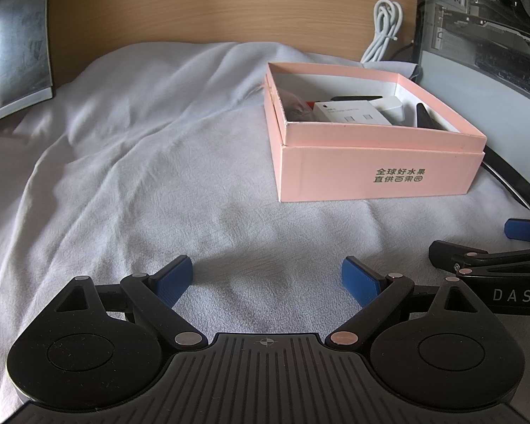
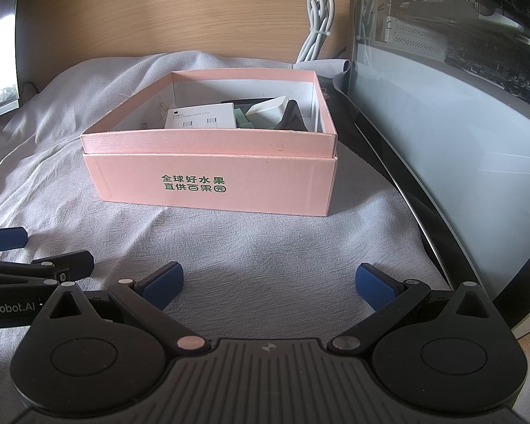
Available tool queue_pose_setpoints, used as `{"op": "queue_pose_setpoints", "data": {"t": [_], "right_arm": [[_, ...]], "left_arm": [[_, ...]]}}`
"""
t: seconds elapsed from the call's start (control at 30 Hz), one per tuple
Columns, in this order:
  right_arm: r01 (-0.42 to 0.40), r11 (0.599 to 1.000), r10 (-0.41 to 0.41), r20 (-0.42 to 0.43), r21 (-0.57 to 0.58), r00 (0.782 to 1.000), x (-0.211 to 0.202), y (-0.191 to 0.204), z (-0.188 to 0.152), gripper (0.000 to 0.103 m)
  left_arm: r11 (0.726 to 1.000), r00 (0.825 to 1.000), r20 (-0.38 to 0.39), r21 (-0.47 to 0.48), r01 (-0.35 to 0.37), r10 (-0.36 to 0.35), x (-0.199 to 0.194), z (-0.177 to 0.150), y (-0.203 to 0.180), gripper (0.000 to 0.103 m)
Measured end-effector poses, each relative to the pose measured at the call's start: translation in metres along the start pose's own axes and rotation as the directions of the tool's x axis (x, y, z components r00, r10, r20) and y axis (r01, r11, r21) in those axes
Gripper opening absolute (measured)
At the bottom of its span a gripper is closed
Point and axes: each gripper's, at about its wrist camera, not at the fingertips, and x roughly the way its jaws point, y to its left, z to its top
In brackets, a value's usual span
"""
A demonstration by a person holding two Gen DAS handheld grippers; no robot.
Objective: Organize rigid objects
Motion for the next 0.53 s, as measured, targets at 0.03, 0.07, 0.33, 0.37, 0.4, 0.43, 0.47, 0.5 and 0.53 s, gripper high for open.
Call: {"op": "queue_pose_setpoints", "data": {"t": [0.03, 0.07, 0.33, 0.37, 0.4, 0.43, 0.47, 0.5, 0.53], "right_arm": [[0.0, 1.0, 0.0, 0.0, 0.0, 1.0, 0.0001, 0.0002, 0.0001, 0.103], [0.0, 1.0, 0.0, 0.0, 0.0, 1.0, 0.0, -0.0001, 0.0, 0.103], [0.0, 1.0, 0.0, 0.0, 0.0, 1.0, -0.0001, -0.0003, -0.0002, 0.103], [0.0, 1.0, 0.0, 0.0, 0.0, 1.0, -0.0001, -0.0003, -0.0002, 0.103], [0.0, 1.0, 0.0, 0.0, 0.0, 1.0, 0.0001, 0.0, -0.0001, 0.103], [0.0, 1.0, 0.0, 0.0, 0.0, 1.0, -0.0001, -0.0003, -0.0002, 0.103], [0.0, 1.0, 0.0, 0.0, 0.0, 1.0, 0.0001, -0.0001, -0.0001, 0.103], [-0.001, 1.0, 0.001, 0.0, 0.0, 1.0, 0.0, -0.0002, -0.0001, 0.103], [-0.001, 1.0, 0.001, 0.0, 0.0, 1.0, 0.0001, -0.0001, -0.0001, 0.103]], "left_arm": [[1.0, 1.0, 0.0, 0.002, 0.002, -0.002, 0.0001, -0.0001, 0.0005, 0.095], [1.0, 1.0, 0.0, 0.002, 0.004, -0.004, 0.0003, -0.0001, 0.0014, 0.095], [1.0, 1.0, -0.001, 0.003, 0.005, -0.005, 0.0002, 0.0, 0.0011, 0.095], [1.0, 1.0, 0.0, 0.003, 0.005, -0.005, 0.0002, 0.0, 0.0011, 0.095], [1.0, 1.0, 0.0, 0.004, 0.006, -0.006, 0.0004, 0.0001, 0.0015, 0.095], [1.0, 1.0, 0.0, 0.005, 0.007, -0.007, 0.0007, 0.0003, 0.0026, 0.095], [1.0, 1.0, 0.0, 0.007, 0.007, -0.007, 0.0006, 0.0002, 0.0029, 0.095], [1.0, 1.0, 0.0, 0.008, 0.008, -0.008, 0.0007, 0.0002, 0.0035, 0.095], [1.0, 1.0, -0.001, 0.006, 0.01, -0.01, 0.0007, 0.0002, 0.0037, 0.095]]}}
